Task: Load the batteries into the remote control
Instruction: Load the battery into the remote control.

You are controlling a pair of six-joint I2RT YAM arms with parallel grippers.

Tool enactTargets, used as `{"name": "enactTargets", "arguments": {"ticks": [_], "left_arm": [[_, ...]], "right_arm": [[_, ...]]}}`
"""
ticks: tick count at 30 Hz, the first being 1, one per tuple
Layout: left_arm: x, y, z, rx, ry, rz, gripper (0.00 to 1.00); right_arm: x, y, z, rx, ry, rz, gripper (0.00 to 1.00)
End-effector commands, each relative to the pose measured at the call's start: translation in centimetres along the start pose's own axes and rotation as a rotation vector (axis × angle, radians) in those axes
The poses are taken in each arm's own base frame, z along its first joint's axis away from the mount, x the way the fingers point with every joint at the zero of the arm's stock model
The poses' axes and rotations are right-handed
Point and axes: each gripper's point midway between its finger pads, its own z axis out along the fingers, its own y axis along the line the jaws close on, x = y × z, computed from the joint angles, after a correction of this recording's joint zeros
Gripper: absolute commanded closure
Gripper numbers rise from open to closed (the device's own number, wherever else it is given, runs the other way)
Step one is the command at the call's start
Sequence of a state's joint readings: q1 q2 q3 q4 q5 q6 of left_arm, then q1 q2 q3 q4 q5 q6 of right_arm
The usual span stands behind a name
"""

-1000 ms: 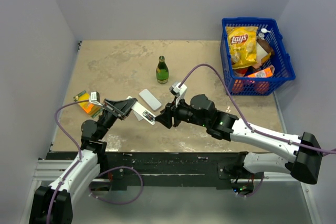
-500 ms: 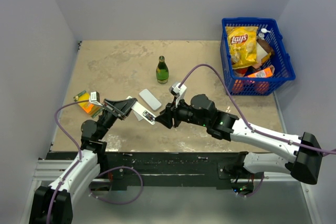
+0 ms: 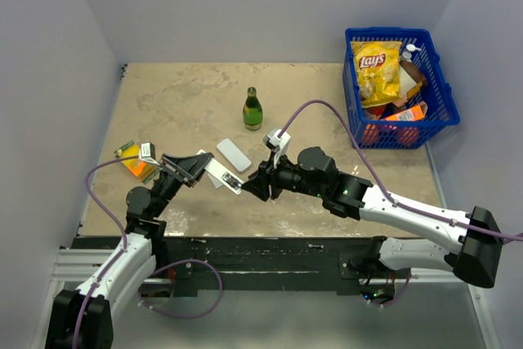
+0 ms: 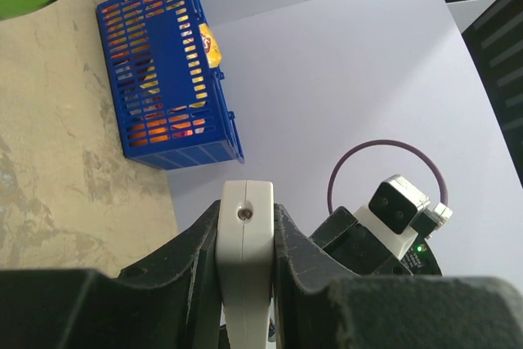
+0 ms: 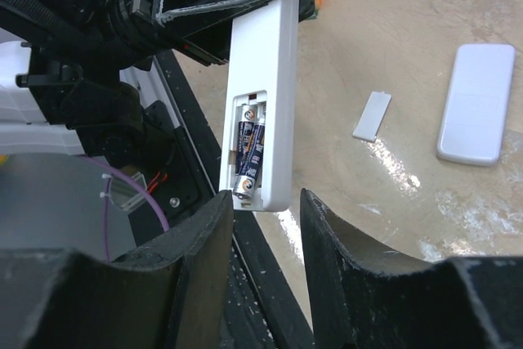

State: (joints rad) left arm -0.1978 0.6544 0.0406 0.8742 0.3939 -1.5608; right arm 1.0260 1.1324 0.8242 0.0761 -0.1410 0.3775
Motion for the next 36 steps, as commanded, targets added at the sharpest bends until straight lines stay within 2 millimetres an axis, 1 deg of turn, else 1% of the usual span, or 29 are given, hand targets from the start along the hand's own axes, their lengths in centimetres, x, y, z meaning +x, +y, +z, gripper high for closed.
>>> {"name": "enactTargets", "arguments": {"ticks": [1,7,18,31,36], "left_arm": [[0.5,-0.8,-0.4,0.047,0.018,-0.002,1.00],[0.5,-1.1,-0.4,0.054,0.019,-0.002,1.00],[0.7,-1.4,-0.5,0.064,0.031,0.005,1.00],[0.9,-2.4,-0.4,0.090,0.049,0.028,1.00],[0.9,-2.5,-0.5,0.090,0.049,0.034,1.00]], "right_arm": [[-0.9,0.5,0.3,-0.033,-0.032,-0.015,0.59],[-0.6,0.4,0.6,-0.034,-0.023,-0.014,0.60],[-1.2,0.5,0.7,-0.031,-0.039,-0.016,0.62],[-0.9,0.4,1.5,-0.034,-0.014,-0.014,0.64],[-1.1,0.6,1.6,-0.039,-0.018,-0.015,0.65]]}}
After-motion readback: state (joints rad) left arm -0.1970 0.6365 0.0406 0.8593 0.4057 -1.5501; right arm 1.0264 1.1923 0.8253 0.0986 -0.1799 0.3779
